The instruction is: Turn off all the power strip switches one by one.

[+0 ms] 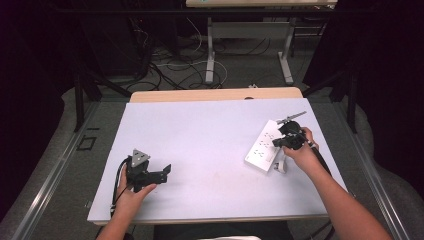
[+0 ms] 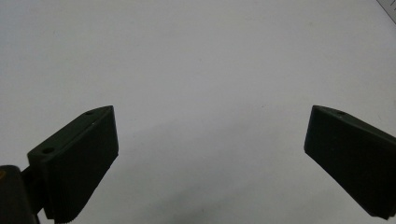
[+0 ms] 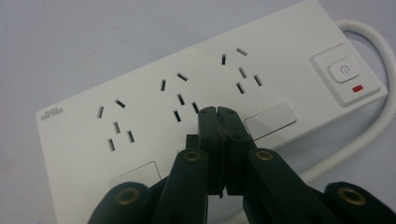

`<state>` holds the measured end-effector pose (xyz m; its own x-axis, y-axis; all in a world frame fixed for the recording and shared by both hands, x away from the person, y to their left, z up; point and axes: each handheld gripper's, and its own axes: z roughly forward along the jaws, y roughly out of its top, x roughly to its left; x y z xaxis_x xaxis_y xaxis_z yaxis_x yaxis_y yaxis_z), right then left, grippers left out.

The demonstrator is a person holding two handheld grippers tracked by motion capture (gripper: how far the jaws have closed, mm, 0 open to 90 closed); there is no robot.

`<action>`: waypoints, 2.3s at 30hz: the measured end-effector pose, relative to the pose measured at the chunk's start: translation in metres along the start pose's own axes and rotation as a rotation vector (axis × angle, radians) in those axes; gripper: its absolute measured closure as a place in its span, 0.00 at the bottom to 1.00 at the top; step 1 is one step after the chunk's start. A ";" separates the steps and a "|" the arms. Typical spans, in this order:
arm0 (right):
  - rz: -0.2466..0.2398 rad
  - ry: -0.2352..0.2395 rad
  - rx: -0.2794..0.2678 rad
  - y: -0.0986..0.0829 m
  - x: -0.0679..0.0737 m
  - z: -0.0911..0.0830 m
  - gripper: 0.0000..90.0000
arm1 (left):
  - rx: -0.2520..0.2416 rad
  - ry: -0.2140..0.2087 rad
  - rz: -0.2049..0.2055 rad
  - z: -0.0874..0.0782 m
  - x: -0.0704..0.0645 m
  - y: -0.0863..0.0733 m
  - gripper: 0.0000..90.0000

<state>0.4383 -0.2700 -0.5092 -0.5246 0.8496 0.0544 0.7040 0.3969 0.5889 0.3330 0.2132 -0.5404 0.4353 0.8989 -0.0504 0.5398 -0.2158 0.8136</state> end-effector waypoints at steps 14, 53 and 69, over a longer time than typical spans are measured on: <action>-0.013 0.014 0.016 -0.002 0.008 -0.003 0.99 | -0.002 0.004 0.008 0.000 0.000 0.000 0.03; -0.036 0.034 0.024 -0.009 0.012 0.002 0.98 | -0.002 0.005 0.010 0.000 0.000 0.000 0.03; -0.028 0.039 0.021 -0.012 0.013 0.004 1.00 | 0.002 0.005 0.011 -0.001 0.001 0.000 0.04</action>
<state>0.4252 -0.2627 -0.5188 -0.5618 0.8243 0.0699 0.6987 0.4276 0.5735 0.3328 0.2140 -0.5398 0.4377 0.8983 -0.0388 0.5363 -0.2262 0.8132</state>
